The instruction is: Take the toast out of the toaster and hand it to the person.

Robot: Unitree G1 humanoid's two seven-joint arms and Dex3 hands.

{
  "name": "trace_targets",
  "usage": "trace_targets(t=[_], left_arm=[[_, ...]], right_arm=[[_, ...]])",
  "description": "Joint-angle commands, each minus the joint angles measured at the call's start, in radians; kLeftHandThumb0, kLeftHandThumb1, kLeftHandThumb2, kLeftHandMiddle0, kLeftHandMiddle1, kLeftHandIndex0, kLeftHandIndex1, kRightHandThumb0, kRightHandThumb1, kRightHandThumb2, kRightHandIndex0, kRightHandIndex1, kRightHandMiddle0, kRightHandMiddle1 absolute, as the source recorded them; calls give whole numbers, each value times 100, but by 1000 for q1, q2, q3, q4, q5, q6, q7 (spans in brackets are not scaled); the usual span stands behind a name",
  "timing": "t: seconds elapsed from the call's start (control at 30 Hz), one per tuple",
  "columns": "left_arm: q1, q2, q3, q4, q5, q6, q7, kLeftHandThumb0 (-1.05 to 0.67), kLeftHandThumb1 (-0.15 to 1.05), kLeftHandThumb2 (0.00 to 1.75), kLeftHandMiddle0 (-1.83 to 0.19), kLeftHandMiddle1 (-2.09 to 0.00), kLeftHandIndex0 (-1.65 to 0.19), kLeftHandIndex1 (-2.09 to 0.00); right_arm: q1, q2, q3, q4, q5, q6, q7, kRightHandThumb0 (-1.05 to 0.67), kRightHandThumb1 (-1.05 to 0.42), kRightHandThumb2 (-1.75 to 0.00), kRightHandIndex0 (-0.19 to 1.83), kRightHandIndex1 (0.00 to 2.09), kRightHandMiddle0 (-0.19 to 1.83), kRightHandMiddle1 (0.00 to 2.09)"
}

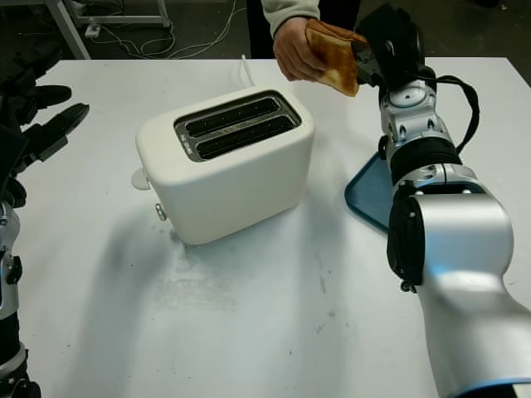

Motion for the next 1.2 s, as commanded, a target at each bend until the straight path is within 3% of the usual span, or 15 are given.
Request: trace_targets(t=[0.0,0.27,0.3,0.33,0.37,0.4,0.43,0.5,0.67,0.9,1.17], left_arm=[[13,1,5,-5,-2,-7,0,-22,92,17,-17,-88,-37,-16],[14,2,-2,-10,7,-2,3,-22,92,18,-16,-89,-37,-16],[15,0,-2,-10,6,-3,3,-21,92,18,-16,-89,-37,-16],[15,-1,-1,-10,5,-3,4,-21,92,18,-16,-90,-37,-16],[16,-2,-1,-13,6,3,4,-21,92,18,-16,-90,-37,-16],[17,-3,-2,-19,7,13,6,-21,92,18,-16,-90,-37,-16],[19,-5,-1,-24,7,20,7,-21,92,18,-16,-90,-37,-16],[25,-11,4,-33,3,31,11,-20,92,19,-16,-89,-36,-15],[48,-42,34,-52,-33,20,11,-18,92,19,-15,-88,-36,-14],[145,-91,63,-115,-66,-49,24,-27,92,21,-11,-88,-36,-14],[285,-186,28,-186,-60,-147,70,-29,92,26,-14,-88,-38,-15]], right_arm=[[10,1,3,4,0,8,1,-20,-92,-38,64,175,21,174],[31,-5,37,0,-34,-50,-1,-17,-92,-33,66,175,28,175],[37,-12,62,0,-59,-67,8,-16,-92,-32,65,175,33,171],[39,-19,87,0,-81,-74,19,-25,-92,-26,55,171,43,146],[40,-25,105,0,-96,-74,40,-36,-92,-22,50,137,46,111],[41,-29,119,-1,-107,-73,63,-51,-92,-23,45,90,44,65],[42,-35,139,-3,-123,-74,86,-59,-92,-24,45,60,43,38],[51,-43,162,-13,-138,-99,117,-73,-92,-29,35,22,29,8],[106,-51,161,-66,-125,-195,107,-86,-92,-25,20,2,17,0],[336,-76,130,-313,-41,-333,194,-70,-92,-38,18,1,19,1],[752,-12,70,-876,90,-294,242,-72,-92,-45,20,2,19,1]])
